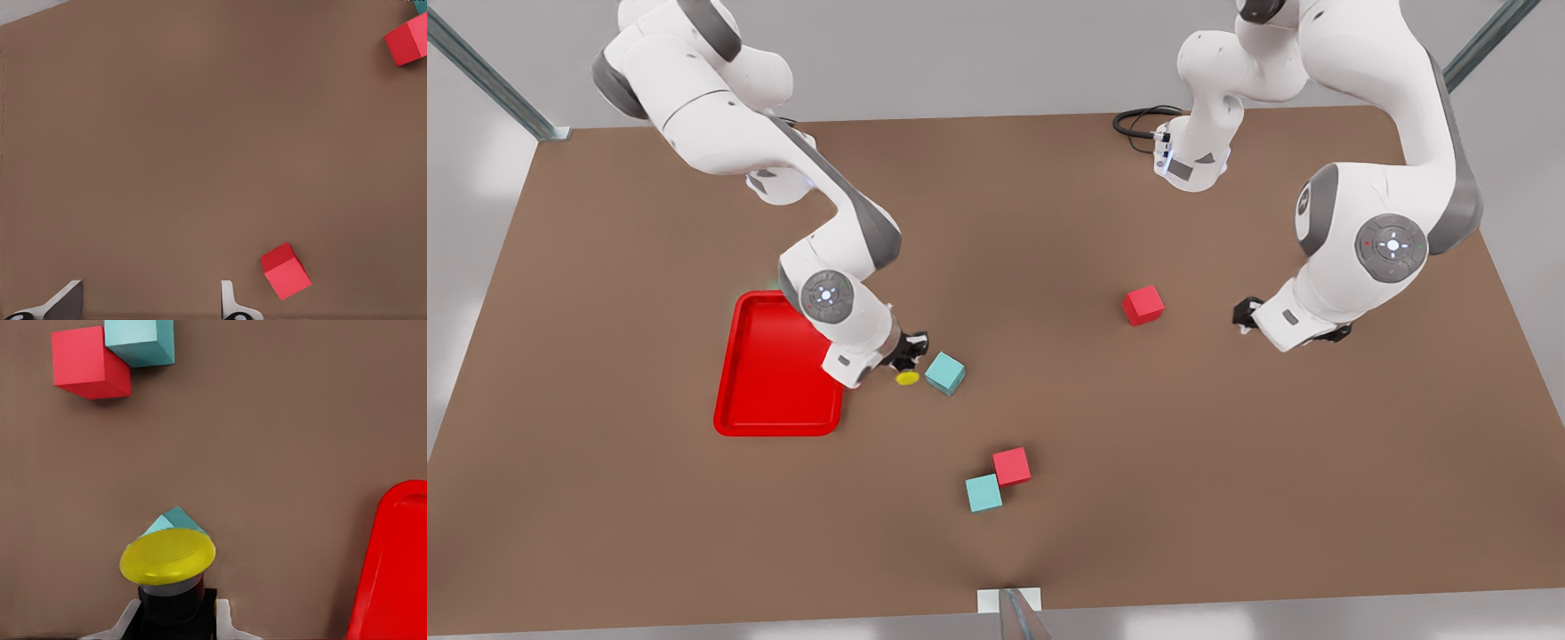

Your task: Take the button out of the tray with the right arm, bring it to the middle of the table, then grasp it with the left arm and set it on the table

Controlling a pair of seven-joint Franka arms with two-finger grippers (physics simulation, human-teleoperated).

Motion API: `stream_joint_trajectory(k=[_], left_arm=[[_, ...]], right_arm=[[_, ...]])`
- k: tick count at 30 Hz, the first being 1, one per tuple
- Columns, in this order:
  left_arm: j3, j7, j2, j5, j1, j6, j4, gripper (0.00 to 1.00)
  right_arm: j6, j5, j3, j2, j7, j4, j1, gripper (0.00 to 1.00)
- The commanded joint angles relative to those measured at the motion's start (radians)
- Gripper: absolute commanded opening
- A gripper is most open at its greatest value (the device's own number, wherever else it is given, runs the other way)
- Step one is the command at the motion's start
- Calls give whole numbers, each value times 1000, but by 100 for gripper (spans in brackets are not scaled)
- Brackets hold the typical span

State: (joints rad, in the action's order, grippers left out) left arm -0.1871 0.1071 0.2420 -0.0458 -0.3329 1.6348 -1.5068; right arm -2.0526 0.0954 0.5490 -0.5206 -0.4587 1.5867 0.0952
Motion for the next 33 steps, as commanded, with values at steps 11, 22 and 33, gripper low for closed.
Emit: stream_joint_trajectory(k=[11, 22, 33], left_arm=[[-43, 2, 8, -2, 8, 25, 0, 100], [-43, 2, 17, -2, 6, 40, 0, 100], [-37, -688, 243, 207, -351, 157, 27, 100]], right_arm=[[183, -102, -385, -493, -897, -720, 592, 38], [35, -103, -422, -570, -890, -731, 676, 100], [494, -129, -381, 183, 333, -378, 37, 100]])
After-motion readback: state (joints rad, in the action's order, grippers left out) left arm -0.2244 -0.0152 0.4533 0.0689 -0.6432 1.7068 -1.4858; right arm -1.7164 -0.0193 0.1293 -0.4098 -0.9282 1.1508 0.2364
